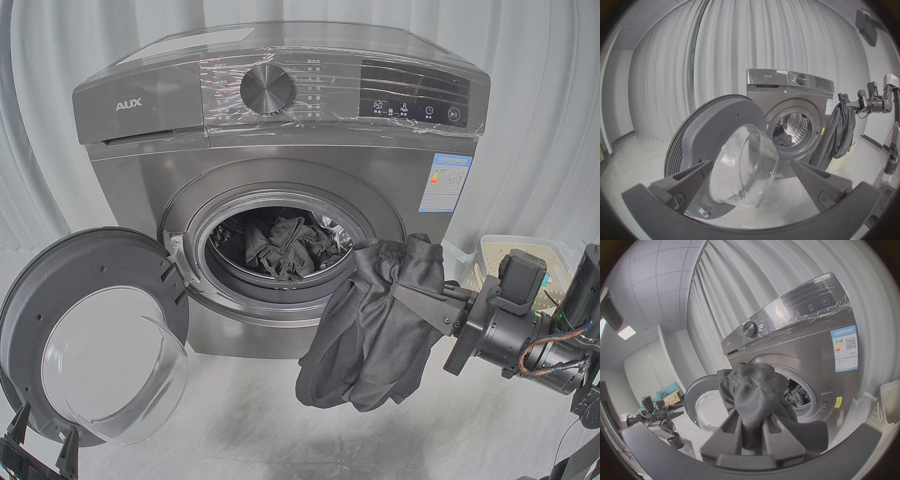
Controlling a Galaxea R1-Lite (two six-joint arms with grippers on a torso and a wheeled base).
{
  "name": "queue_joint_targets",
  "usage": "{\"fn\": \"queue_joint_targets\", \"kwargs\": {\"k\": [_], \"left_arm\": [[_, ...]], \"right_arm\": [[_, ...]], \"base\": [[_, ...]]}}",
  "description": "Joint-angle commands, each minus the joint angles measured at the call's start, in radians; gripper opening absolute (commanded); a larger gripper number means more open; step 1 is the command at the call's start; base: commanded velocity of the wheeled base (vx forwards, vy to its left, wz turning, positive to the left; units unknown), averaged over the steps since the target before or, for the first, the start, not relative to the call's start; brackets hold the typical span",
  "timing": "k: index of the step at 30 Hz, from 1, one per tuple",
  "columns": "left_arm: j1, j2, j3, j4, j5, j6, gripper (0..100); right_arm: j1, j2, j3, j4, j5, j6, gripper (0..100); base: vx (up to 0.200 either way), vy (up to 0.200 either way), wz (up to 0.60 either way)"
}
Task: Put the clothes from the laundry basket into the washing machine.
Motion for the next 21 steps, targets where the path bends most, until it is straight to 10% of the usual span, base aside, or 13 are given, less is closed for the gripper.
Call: {"fn": "queue_joint_targets", "kwargs": {"k": [1, 16, 21], "left_arm": [[-0.001, -0.017, 0.018, 0.0, -0.002, 0.0, 100], [0.0, -0.017, 0.018, -0.006, -0.013, 0.022, 100], [0.0, 0.034, -0.177, -0.087, -0.193, -0.021, 100]], "right_arm": [[0.004, 0.048, 0.0, -0.031, -0.002, -0.003, 0], [0.044, 0.094, -0.023, -0.058, -0.001, 0.001, 0], [0.073, 0.127, -0.062, -0.098, -0.007, 0.03, 0]], "base": [[0.0, 0.0, 0.0], [0.0, 0.0, 0.0], [0.0, 0.0, 0.0]]}}
